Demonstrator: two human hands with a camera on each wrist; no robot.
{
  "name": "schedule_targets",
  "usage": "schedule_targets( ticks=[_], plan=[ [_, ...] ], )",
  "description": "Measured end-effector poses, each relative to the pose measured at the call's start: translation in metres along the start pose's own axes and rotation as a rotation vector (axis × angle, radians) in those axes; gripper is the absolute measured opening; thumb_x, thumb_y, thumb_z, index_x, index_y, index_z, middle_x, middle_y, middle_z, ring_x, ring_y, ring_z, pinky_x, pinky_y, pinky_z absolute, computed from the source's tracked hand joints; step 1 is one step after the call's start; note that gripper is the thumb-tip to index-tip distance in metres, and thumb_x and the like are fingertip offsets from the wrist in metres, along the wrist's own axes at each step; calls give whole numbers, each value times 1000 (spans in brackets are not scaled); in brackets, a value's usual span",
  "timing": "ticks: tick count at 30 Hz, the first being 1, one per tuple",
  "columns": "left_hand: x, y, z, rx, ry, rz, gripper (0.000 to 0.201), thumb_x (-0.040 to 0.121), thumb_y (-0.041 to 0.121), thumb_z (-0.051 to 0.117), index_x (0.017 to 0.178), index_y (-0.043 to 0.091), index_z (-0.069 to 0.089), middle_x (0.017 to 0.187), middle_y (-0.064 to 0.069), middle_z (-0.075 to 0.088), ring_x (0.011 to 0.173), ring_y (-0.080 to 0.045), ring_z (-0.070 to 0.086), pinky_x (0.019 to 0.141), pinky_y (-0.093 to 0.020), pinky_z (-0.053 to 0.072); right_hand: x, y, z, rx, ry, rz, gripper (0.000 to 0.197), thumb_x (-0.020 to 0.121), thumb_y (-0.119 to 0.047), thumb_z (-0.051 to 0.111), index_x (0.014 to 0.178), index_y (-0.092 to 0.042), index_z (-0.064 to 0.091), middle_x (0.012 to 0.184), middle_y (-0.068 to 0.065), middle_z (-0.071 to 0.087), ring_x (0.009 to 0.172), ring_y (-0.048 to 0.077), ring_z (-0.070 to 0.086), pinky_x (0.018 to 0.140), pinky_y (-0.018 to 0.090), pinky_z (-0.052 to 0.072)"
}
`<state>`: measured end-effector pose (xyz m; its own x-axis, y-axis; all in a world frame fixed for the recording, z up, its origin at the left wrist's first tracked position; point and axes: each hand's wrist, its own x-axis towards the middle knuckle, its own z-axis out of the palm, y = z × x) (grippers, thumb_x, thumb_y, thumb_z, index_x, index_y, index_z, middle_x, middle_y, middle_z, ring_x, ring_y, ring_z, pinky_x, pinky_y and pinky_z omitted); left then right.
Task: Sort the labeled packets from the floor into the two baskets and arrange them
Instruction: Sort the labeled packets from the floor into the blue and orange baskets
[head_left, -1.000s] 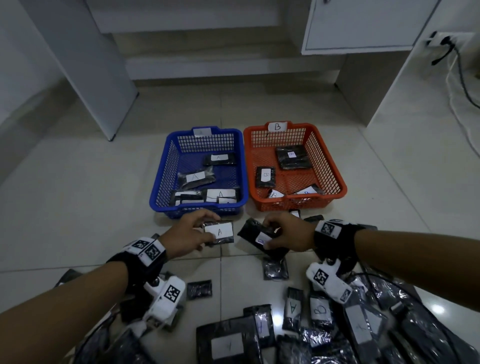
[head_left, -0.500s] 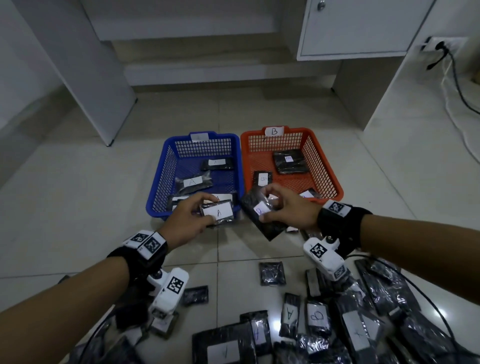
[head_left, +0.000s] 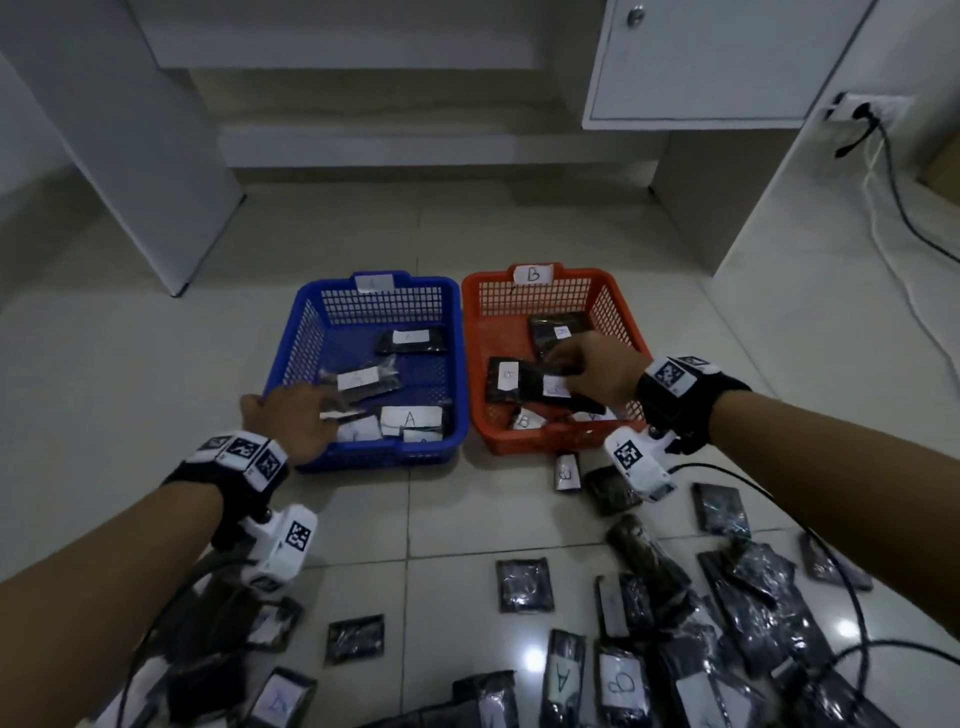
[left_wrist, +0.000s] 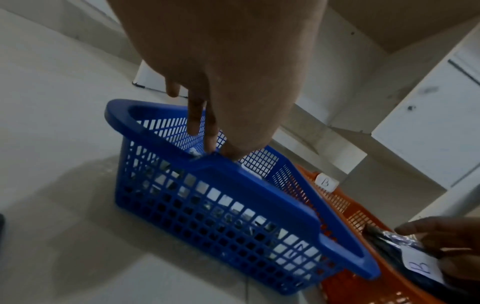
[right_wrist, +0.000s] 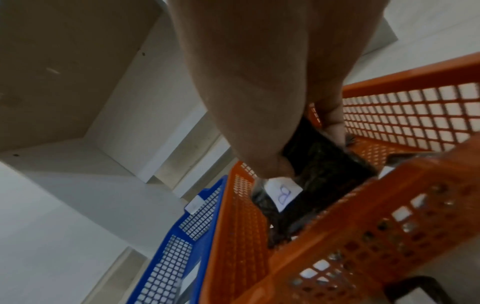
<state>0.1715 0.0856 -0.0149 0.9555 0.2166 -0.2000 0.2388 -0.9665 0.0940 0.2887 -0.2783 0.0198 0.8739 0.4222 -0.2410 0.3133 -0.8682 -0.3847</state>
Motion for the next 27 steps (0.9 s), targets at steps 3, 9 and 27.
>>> schedule_targets(
  ticks=[3,9,27],
  plan=[
    [0,-2,6,47,74,21,34,89,34,56,122,44,62,134,1,55,123,-30,50,97,-45,32,2,16,7,20,-87,26,29,88,-11,66,112,-27,67,113,0,69,101,20,66,92,39,56],
    [-20,-3,1,-199,293,49,29,89,22,61,115,32,65,127,-3,55,121,-31,47,97,-44,27,-6,14,11,-122,2,20,29,92,-17,65,121,-19,69,124,7,67,111,28,64,98,37,50],
    [-134,11,75,187,-440,496,43,76,56,70,99,25,51,103,2,55,89,-19,52,71,-29,39,-140,-42,136,-400,-415,-384,66,81,-44,75,136,-23,45,128,3,48,112,25,51,80,38,50]
  ],
)
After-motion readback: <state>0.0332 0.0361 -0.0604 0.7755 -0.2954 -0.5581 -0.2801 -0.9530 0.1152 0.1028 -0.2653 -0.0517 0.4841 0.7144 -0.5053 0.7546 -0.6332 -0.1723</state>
